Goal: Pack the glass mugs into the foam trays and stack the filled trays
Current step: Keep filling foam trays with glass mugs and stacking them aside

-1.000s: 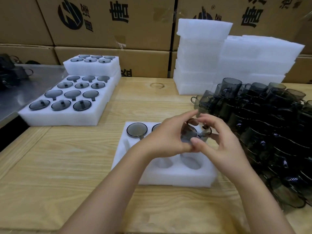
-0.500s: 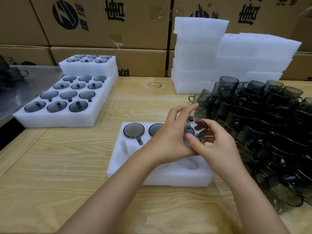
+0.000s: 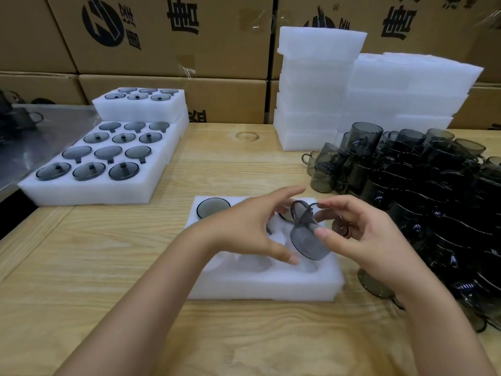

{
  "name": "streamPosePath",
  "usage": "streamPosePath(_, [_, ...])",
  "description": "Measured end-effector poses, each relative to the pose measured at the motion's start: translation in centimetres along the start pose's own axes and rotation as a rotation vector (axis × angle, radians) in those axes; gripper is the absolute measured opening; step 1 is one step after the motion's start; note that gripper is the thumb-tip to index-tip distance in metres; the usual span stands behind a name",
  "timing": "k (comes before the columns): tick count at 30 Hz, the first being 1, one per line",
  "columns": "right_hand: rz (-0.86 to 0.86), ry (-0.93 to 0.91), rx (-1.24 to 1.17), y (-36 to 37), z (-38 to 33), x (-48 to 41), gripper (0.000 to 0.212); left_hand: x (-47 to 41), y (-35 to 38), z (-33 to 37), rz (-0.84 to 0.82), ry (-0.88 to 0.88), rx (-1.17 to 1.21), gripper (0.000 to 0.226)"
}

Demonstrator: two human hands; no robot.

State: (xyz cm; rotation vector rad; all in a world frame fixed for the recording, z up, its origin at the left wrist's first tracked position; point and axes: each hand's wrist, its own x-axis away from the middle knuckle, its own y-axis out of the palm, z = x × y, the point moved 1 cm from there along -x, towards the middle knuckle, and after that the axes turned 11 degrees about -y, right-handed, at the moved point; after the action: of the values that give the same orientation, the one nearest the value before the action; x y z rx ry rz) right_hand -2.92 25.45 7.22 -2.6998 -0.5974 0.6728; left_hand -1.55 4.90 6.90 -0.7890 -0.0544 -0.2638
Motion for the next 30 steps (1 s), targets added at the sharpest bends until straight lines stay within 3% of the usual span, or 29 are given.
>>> streamPosePath(7, [-0.144, -0.002, 0.058, 0.2, 0.0, 0.3, 0.035, 0.2, -0.6, -0.2, -0.101, 0.006, -0.099, 0.100])
streamPosePath(14, [-0.132, -0.049, 0.365, 1.0, -0.2, 0.3, 0.045, 0.2, -0.6, -0.3, -0.074, 0.020, -0.113, 0.083])
streamPosePath(21, [-0.170, -0.090, 0.465, 1.2, -0.2, 0.1, 0.056, 0.4, -0.5, 0.3, -0.111, 0.064, -0.076, 0.069])
streamPosePath(26, [-0.253, -0.062, 0.490, 0.8, -0.1, 0.4, 0.063, 1.0, 0.6, 0.8, -0.057, 0.065, -0.178, 0.071])
streamPosePath(30, [-0.301, -0.057, 0.602, 0.8, -0.1, 0.7, 0.072, 2.1, 3.1, 0.9, 0.064, 0.097, -0.419, 0.101])
